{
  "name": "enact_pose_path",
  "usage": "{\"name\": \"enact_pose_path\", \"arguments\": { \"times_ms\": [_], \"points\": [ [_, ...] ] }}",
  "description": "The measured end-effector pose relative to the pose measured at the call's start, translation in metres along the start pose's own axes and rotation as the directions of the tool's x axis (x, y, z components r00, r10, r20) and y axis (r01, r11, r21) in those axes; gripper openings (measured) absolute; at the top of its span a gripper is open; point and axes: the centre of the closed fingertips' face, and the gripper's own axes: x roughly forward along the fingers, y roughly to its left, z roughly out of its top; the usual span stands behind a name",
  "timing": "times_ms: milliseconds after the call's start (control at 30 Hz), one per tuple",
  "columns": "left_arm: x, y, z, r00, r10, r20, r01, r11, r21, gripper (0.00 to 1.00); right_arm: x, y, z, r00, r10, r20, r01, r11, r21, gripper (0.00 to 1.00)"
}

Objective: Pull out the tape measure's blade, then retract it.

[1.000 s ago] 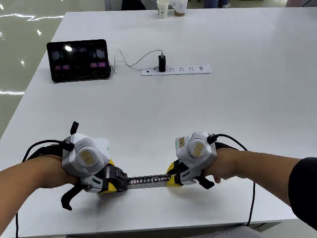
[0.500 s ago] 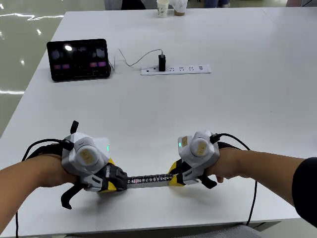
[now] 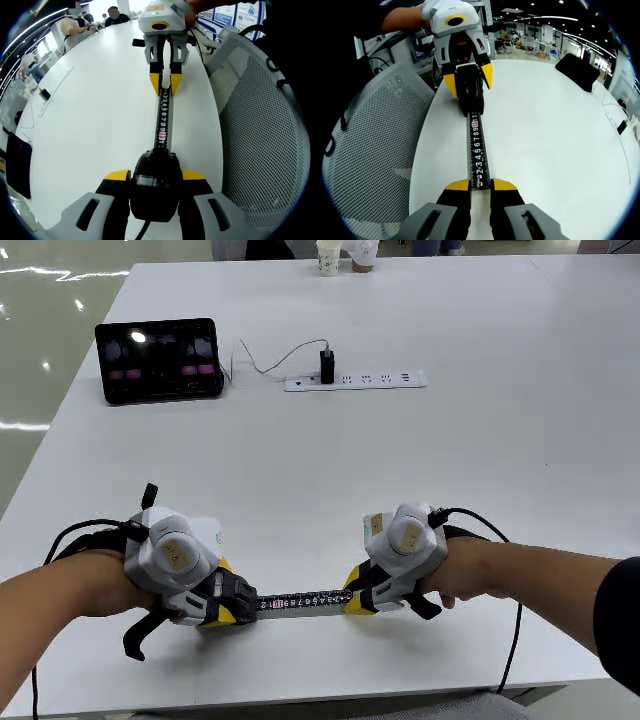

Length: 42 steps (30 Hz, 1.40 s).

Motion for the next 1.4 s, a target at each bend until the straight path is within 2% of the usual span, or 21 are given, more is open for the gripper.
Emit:
{"name": "enact_pose_path", "arguments": {
  "times_ms": [1400],
  "points": [
    [0.0, 0.001, -0.001, 1.0, 0.004, 0.004, -0.004, 1.0, -0.003, 0.31, -0.013, -0.004, -0.019, 0.9999, -0.015, -0.008, 0.015, 1.0, 0.023, 0.1]
  ]
}}
